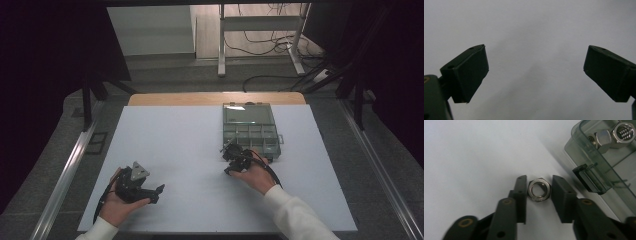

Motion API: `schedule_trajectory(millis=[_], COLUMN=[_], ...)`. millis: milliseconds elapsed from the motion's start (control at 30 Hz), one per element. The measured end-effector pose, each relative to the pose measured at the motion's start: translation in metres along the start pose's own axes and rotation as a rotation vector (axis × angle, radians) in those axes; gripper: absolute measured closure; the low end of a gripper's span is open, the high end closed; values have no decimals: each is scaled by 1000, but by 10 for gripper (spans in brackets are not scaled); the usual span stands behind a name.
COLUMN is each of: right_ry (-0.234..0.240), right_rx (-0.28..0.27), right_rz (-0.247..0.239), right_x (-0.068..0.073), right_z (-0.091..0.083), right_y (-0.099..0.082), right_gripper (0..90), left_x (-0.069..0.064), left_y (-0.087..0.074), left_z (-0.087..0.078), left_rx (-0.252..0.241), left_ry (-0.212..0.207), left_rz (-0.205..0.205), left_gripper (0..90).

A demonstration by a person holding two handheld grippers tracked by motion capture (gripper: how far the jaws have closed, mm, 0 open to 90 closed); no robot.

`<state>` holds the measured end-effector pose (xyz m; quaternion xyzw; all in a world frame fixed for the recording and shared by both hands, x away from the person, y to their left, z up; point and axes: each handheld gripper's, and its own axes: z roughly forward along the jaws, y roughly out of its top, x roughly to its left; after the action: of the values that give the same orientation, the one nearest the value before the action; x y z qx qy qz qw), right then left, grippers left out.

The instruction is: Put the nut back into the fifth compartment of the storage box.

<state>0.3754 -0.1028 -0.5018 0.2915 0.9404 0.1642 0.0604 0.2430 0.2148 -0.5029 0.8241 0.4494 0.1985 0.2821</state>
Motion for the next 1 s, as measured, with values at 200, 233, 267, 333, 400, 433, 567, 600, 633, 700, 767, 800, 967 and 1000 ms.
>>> schedule_trajectory(millis=[200, 233, 267, 333, 400, 433, 567, 600, 633, 700, 767, 800, 967, 1000], right_ry=[-4, -4, 1, 14, 29, 30, 30, 23, 20, 15, 7, 5, -29, -37], right_rx=[10, 12, 10, -1, -18, -28, -96, -114, -126, -141, -159, -167, -187, -188], right_rz=[-5, -6, -9, -11, -11, -14, 0, 12, 20, 28, 45, 51, 90, 91], right_x=[1, 1, 1, 1, 2, 2, -2, -5, -8, -12, -18, -20, -35, -37], right_z=[-1, -1, -1, -4, -10, -12, -29, -34, -36, -39, -42, -43, -42, -41], right_y=[0, 0, 0, 1, 2, 3, 6, 7, 7, 8, 10, 12, 19, 20], right_gripper=[691, 692, 692, 692, 692, 692, 692, 692, 692, 692, 692, 692, 692, 692], left_x=[1, 1, 1, 1, 1, 1, 1, 1, 1, 1, 0, 0, -1, -1], left_y=[0, 0, 0, 0, 0, 0, 0, 0, 0, 0, 1, 1, 1, 1], left_z=[-2, -2, -2, -2, -2, -2, -2, -2, -2, -2, -2, -2, -2, -2], left_rx=[-3, -4, -4, -4, -4, -4, -6, -6, -6, -5, -3, -4, -5, -3], left_ry=[2, 1, 1, 1, 1, 1, 2, 2, 2, 3, 4, 4, 0, 1], left_rz=[0, 0, 0, 0, 0, 1, 2, 2, 2, 2, 3, 3, 4, 4], left_gripper=[62, 61, 62, 62, 62, 62, 62, 62, 62, 62, 61, 62, 61, 62])
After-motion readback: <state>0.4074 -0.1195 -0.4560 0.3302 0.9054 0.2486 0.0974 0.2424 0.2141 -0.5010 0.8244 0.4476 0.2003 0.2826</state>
